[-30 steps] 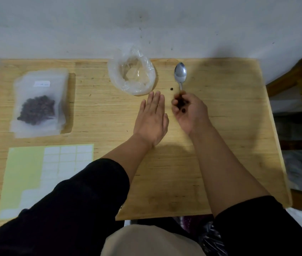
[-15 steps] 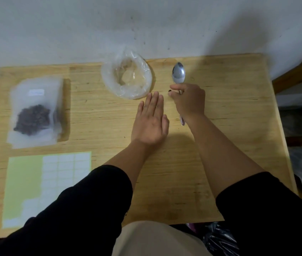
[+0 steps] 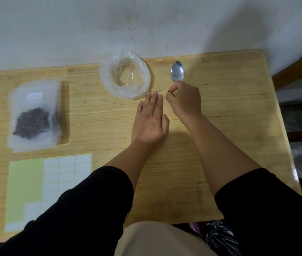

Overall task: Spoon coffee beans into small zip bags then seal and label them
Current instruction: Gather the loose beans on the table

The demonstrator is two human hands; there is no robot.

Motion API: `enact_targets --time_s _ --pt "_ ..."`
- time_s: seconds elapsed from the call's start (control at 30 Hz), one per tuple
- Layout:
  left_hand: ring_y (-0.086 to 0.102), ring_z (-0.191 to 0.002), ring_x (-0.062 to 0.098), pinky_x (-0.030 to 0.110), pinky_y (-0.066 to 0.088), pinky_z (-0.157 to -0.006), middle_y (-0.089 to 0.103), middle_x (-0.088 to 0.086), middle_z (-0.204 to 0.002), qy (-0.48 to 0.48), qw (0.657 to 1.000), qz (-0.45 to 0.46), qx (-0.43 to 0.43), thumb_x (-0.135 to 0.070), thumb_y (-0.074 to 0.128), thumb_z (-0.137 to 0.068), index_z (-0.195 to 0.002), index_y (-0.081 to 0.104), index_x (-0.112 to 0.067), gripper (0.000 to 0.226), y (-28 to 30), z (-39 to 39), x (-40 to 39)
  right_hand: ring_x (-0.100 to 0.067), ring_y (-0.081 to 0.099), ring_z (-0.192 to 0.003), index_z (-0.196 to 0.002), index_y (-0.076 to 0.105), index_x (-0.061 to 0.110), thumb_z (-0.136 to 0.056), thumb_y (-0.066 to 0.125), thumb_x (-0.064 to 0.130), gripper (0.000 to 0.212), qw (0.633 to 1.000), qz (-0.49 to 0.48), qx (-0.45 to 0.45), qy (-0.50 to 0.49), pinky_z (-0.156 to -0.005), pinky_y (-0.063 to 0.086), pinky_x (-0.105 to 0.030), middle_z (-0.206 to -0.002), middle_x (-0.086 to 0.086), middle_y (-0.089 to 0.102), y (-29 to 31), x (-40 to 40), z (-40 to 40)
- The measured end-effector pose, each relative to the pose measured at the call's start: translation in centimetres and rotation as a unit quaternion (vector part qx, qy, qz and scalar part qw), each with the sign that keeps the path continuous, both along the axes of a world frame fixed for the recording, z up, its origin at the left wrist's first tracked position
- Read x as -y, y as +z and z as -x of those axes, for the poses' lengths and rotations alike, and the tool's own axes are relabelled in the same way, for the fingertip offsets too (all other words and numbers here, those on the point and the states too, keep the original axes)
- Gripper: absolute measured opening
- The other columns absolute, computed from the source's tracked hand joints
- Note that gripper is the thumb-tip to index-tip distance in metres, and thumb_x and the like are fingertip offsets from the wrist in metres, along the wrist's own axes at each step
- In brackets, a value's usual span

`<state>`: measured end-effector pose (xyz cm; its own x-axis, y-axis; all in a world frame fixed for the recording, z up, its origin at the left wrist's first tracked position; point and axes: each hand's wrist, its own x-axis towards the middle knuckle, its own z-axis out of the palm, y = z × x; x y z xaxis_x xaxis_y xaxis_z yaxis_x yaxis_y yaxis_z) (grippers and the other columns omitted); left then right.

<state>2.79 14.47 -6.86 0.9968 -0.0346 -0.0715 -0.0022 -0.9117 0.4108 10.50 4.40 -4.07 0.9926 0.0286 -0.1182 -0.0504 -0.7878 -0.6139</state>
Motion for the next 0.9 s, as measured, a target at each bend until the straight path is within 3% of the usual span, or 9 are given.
enact_targets --time_s 0.07,0.17,0.23,0.3,0.37,0.43,0.63,0.8,0.9 --pt "0.002 -0.147 0.02 0.036 -0.001 -0.119 0.012 0.01 -0.158 -0.001 1.0 -0.002 0.0 -0.027 0.028 -0.095 -0.149 0.016 -0.006 0.059 0.0 0.0 0.0 -0.014 0.057 -0.075 -0.092 0.066 0.01 -0.085 0.057 0.018 0.014 1.0 -0.014 -0.005 -0.009 -0.069 0.039 -0.022 -0.082 0.0 0.067 -0.1 -0.1 0.2" --pt "0.0 -0.147 0.02 0.035 -0.003 -0.118 0.01 0.01 -0.159 -0.005 1.0 -0.006 0.001 -0.028 0.026 -0.095 -0.15 0.015 -0.006 0.06 0.0 0.1 -0.1 -0.006 0.048 -0.062 -0.087 0.065 0.011 -0.081 0.06 0.019 0.011 0.997 -0.058 -0.02 -0.041 -0.06 0.032 -0.016 -0.061 0.014 0.049 -0.1 -0.3 0.8" --pt "-0.001 -0.147 0.02 0.035 -0.004 -0.118 0.009 0.01 -0.159 -0.008 1.0 -0.009 0.002 -0.028 0.025 -0.096 -0.15 0.014 -0.006 0.059 -0.1 0.1 -0.2 -0.003 0.046 -0.055 -0.081 0.064 0.013 -0.08 0.062 0.018 0.006 0.99 -0.117 -0.042 -0.065 -0.059 0.036 -0.013 -0.056 0.015 0.046 0.2 -0.4 1.6" --pt "-0.002 -0.147 0.021 0.036 -0.004 -0.119 0.008 0.01 -0.159 -0.013 1.0 -0.011 0.001 -0.027 0.025 -0.097 -0.15 0.012 -0.005 0.058 -0.2 0.2 -0.2 -0.001 0.043 -0.049 -0.075 0.062 0.015 -0.08 0.064 0.015 0.005 0.961 -0.239 -0.071 -0.118 -0.056 0.04 -0.015 -0.056 0.011 0.048 0.8 -0.3 2.5" --pt "-0.003 -0.147 0.022 0.037 -0.004 -0.119 0.007 0.011 -0.159 -0.023 1.0 -0.018 0.0 -0.027 0.025 -0.098 -0.15 0.012 -0.005 0.057 -0.2 0.3 -0.3 0.0 0.039 -0.044 -0.077 0.063 0.015 -0.082 0.065 0.013 0.006 0.909 -0.36 -0.106 -0.18 -0.047 0.039 -0.015 -0.056 0.007 0.047 1.3 -0.2 3.6" --pt "-0.003 -0.147 0.023 0.037 -0.003 -0.119 0.006 0.011 -0.159 -0.035 0.999 -0.023 -0.002 -0.026 0.024 -0.099 -0.15 0.012 -0.005 0.057 -0.2 0.3 -0.4 -0.002 0.038 -0.043 -0.079 0.063 0.014 -0.083 0.066 0.015 0.005 0.871 -0.419 -0.123 -0.224 -0.043 0.037 -0.016 -0.055 0.008 0.047 1.2 -0.1 4.8" --pt "0.006 -0.146 0.028 0.038 0.002 -0.119 0.017 0.014 -0.157 -0.114 0.993 -0.004 0.004 -0.027 0.025 -0.096 -0.148 0.019 -0.002 0.058 -0.4 2.0 -0.9 -0.001 0.034 -0.041 -0.079 0.064 0.018 -0.081 0.069 0.016 0.006 0.84 -0.441 -0.092 -0.302 -0.04 0.031 -0.015 -0.044 0.015 0.044 0.4 0.4 8.8" --pt "0.014 -0.145 0.03 0.036 0.0 -0.116 0.023 0.016 -0.154 -0.207 0.978 -0.005 -0.006 -0.038 0.004 -0.087 -0.146 0.024 0.0 0.072 -0.6 5.5 0.3 -0.003 0.03 -0.038 -0.077 0.061 0.016 -0.083 0.067 0.013 0.009 0.814 -0.455 -0.063 -0.356 -0.037 0.028 -0.016 -0.042 0.014 0.039 0.8 1.2 12.8" --pt "0.021 -0.143 0.031 0.039 0.004 -0.114 0.03 0.017 -0.152 -0.257 0.966 -0.012 0.007 -0.035 0.009 -0.089 -0.144 0.029 0.0 0.068 -0.7 7.2 1.7 -0.003 0.031 -0.037 -0.077 0.061 0.016 -0.083 0.067 0.011 0.01 0.798 -0.461 -0.037 -0.388 -0.037 0.029 -0.017 -0.044 0.012 0.04 1.0 2.4 15.1"
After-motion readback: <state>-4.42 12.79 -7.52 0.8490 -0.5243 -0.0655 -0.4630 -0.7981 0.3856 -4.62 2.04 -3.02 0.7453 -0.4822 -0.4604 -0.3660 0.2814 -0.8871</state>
